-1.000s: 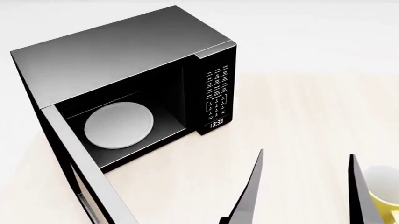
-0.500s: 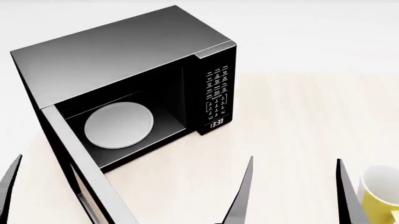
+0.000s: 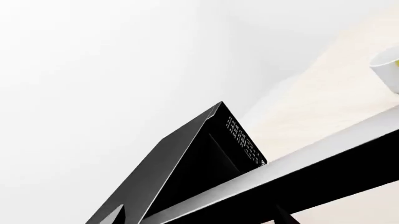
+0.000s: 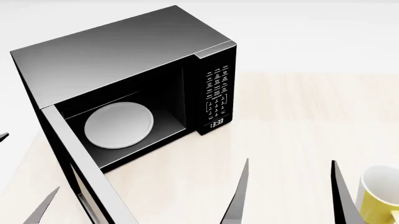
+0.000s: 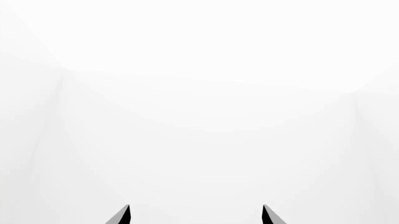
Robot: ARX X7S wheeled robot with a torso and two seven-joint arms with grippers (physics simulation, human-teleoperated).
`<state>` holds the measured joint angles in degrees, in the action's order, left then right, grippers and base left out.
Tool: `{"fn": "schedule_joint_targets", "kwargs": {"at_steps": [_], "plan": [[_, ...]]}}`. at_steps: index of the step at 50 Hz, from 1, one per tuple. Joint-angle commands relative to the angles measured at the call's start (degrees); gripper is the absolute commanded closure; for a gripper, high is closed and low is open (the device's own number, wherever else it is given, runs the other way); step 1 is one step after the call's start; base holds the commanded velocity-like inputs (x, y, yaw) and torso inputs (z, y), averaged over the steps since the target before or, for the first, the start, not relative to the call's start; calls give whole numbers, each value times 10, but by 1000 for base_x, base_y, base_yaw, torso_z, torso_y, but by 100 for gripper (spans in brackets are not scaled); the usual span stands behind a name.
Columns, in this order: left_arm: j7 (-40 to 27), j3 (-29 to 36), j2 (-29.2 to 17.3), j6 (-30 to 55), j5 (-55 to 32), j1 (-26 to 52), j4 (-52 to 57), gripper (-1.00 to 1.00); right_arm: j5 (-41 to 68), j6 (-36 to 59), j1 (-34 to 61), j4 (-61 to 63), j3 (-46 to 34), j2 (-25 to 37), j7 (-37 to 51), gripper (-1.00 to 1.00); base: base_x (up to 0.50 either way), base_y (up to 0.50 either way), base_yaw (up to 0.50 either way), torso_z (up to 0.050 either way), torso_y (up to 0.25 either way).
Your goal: Close the microwave.
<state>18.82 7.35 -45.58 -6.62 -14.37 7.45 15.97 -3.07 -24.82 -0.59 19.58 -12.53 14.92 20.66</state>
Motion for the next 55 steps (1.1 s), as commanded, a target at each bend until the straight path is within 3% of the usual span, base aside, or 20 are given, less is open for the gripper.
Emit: {"fn": "schedule_joint_targets", "kwargs": {"at_steps": [1, 25, 55], "plan": [[31, 27, 26, -9, 29, 12, -36, -100, -12, 2, 0, -1, 9, -7, -8, -100, 0, 0, 0, 0, 0], [64, 82, 84, -69, 18, -2, -110, -100, -11, -1, 1, -7, 4, -2, -1, -100, 0, 0, 0, 0, 0], [65, 127, 167, -117, 52, 65, -201, -100, -7, -5, 1, -11, -3, 5, 7, -100, 0, 0, 0, 0, 0]]}}
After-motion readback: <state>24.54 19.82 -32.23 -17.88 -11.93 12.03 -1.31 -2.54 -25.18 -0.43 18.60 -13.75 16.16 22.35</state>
